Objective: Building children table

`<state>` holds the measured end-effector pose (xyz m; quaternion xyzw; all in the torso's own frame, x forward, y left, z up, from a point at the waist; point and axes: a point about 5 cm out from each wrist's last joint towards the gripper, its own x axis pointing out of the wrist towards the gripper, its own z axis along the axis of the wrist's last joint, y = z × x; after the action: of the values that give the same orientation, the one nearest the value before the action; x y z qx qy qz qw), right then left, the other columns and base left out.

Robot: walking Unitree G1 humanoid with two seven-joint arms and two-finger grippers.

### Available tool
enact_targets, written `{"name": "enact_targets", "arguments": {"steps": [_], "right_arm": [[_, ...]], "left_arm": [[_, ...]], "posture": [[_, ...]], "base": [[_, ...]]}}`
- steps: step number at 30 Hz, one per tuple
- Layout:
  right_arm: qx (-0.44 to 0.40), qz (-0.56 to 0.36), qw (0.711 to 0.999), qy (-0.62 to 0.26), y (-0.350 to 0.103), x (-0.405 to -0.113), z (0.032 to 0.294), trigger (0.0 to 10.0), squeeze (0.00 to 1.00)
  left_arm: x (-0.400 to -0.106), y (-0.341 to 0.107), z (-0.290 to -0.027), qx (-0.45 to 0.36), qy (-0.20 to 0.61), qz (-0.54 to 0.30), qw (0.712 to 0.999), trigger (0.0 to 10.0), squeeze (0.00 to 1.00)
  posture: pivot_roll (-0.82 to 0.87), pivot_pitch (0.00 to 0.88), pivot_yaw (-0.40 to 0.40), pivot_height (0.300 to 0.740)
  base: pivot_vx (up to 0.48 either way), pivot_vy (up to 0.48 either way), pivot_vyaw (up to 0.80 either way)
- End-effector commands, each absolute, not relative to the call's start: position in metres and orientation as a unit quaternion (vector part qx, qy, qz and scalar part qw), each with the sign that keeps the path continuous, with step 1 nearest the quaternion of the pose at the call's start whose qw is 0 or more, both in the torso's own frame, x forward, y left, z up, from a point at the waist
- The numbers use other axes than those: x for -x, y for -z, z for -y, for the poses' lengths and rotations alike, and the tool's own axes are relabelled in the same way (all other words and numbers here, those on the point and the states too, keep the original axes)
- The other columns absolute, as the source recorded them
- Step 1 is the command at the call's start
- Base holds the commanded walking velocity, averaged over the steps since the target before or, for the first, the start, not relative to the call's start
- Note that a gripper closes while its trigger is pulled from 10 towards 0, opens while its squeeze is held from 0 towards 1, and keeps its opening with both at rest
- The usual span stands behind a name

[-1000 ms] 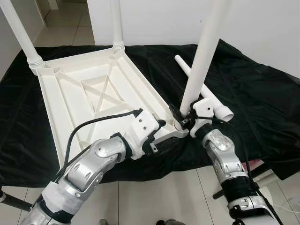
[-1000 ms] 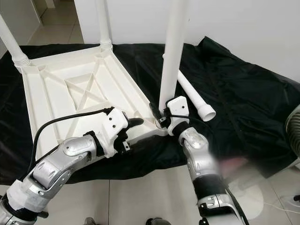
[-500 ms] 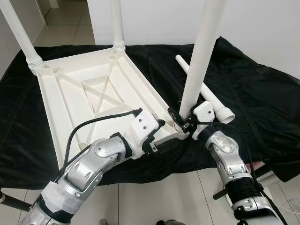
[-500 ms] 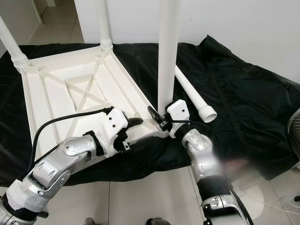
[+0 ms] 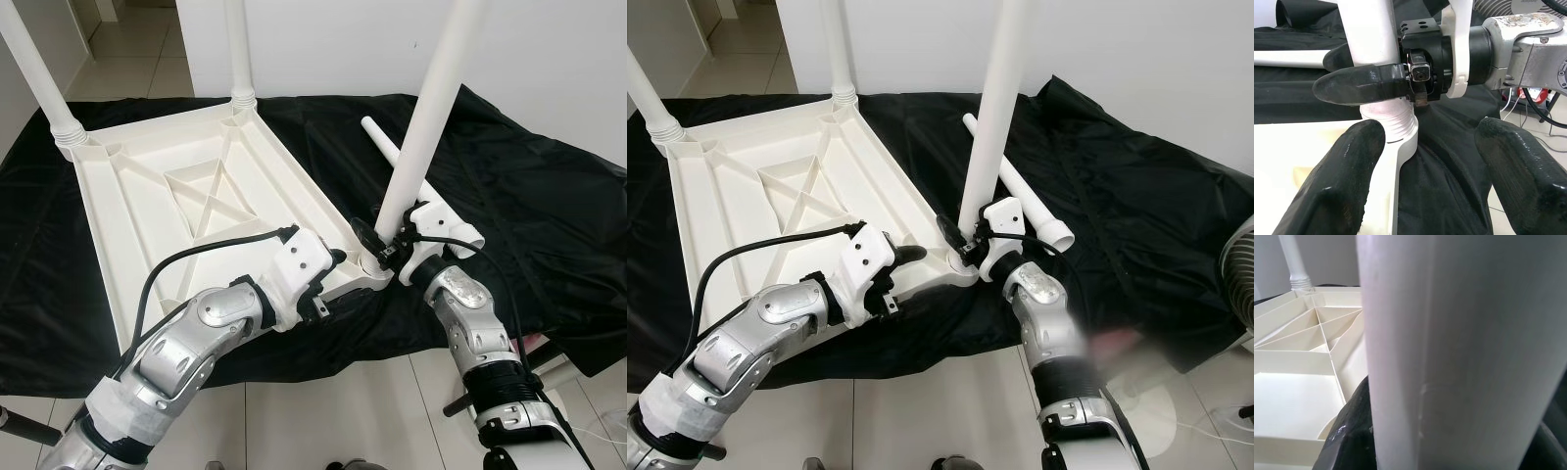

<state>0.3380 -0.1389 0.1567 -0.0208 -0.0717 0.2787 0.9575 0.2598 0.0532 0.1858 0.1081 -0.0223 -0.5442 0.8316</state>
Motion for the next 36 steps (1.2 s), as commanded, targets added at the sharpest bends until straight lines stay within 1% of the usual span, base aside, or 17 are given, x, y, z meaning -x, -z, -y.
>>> {"name": "enact_targets", "arguments": {"steps": [1, 10, 15, 20, 25, 29, 36], "right_arm": [[0.008, -0.013, 0.961, -0.276, -0.121, -0.331, 0.139, 10.0, 0.0], [0.004, -0.014, 0.965, -0.263, -0.115, -0.326, 0.139, 10.0, 0.0], [0.007, 0.028, 0.963, -0.267, -0.115, -0.317, 0.138, 10.0, 0.0], [0.006, 0.032, 0.962, -0.269, -0.114, -0.313, 0.135, 10.0, 0.0], [0.0, 0.021, 0.964, -0.264, -0.111, -0.312, 0.133, 10.0, 0.0], [-0.01, 0.0, 0.967, -0.253, -0.111, -0.317, 0.134, 10.0, 0.0], [0.014, -0.035, 0.953, -0.302, -0.113, -0.324, 0.131, 10.0, 0.0]], "left_arm": [[-0.254, -0.187, -0.052, -0.116, 0.584, 0.018, 0.803, 10.0, 0.0], [-0.254, -0.188, -0.052, -0.115, 0.583, 0.018, 0.804, 10.0, 0.0], [-0.254, -0.188, -0.053, -0.116, 0.582, 0.018, 0.805, 10.0, 0.0], [-0.254, -0.188, -0.053, -0.117, 0.581, 0.018, 0.805, 10.0, 0.0], [-0.254, -0.188, -0.054, -0.116, 0.582, 0.018, 0.805, 10.0, 0.0], [-0.256, -0.189, -0.054, -0.118, 0.582, 0.018, 0.804, 10.0, 0.0], [-0.257, -0.189, -0.054, -0.119, 0.581, 0.02, 0.805, 10.0, 0.0]], "posture": [[-0.03, 0.112, -0.006, 0.74], [-0.03, 0.115, -0.007, 0.74], [-0.02, 0.118, -0.008, 0.74], [-0.02, 0.118, -0.008, 0.74], [-0.03, 0.116, -0.004, 0.74], [-0.03, 0.117, -0.003, 0.74], [-0.03, 0.113, -0.005, 0.74]], "base": [[0.0, 0.0, 0.0], [0.0, 0.0, 0.0], [0.0, 0.0, 0.0], [0.0, 0.0, 0.0], [0.0, 0.0, 0.0], [0.0, 0.0, 0.0], [0.0, 0.0, 0.0]]}}
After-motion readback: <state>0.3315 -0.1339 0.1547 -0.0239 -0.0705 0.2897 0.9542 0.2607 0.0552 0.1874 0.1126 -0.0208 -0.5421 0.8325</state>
